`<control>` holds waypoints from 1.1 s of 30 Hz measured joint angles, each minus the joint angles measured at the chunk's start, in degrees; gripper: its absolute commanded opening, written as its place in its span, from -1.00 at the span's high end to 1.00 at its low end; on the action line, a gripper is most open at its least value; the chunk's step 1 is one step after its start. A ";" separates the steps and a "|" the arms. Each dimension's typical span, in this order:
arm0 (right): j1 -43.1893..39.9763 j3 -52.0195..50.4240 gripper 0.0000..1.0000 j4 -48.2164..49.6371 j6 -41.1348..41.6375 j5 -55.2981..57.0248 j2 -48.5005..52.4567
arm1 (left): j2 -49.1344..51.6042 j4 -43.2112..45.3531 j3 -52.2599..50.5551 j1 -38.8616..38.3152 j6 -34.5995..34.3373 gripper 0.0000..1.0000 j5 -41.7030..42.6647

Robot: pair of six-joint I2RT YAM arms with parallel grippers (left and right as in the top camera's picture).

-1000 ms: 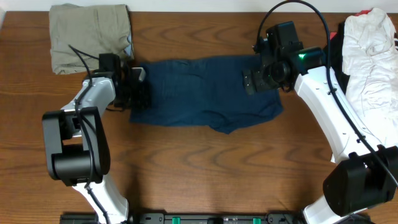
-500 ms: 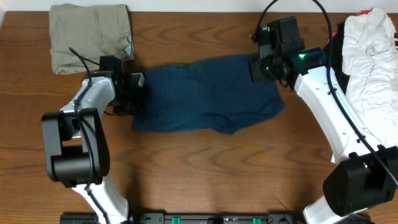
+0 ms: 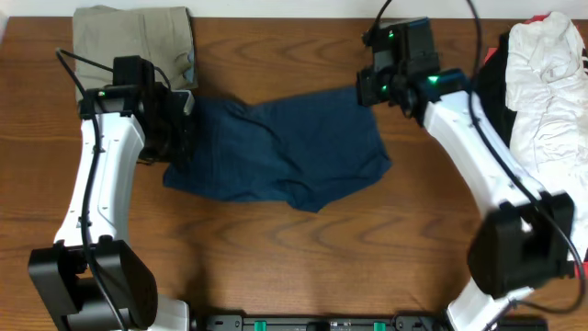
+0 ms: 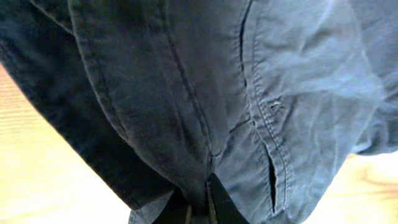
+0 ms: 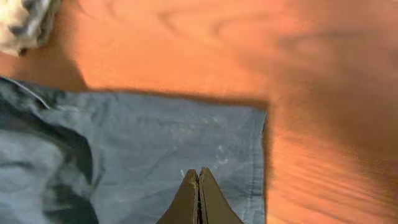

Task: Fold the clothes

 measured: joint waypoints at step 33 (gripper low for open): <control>0.00 -3.41 0.98 -5.88 -1.79 -11.87 16.39 | 4.39 1.70 13.38 -10.01 0.87 0.88 -4.79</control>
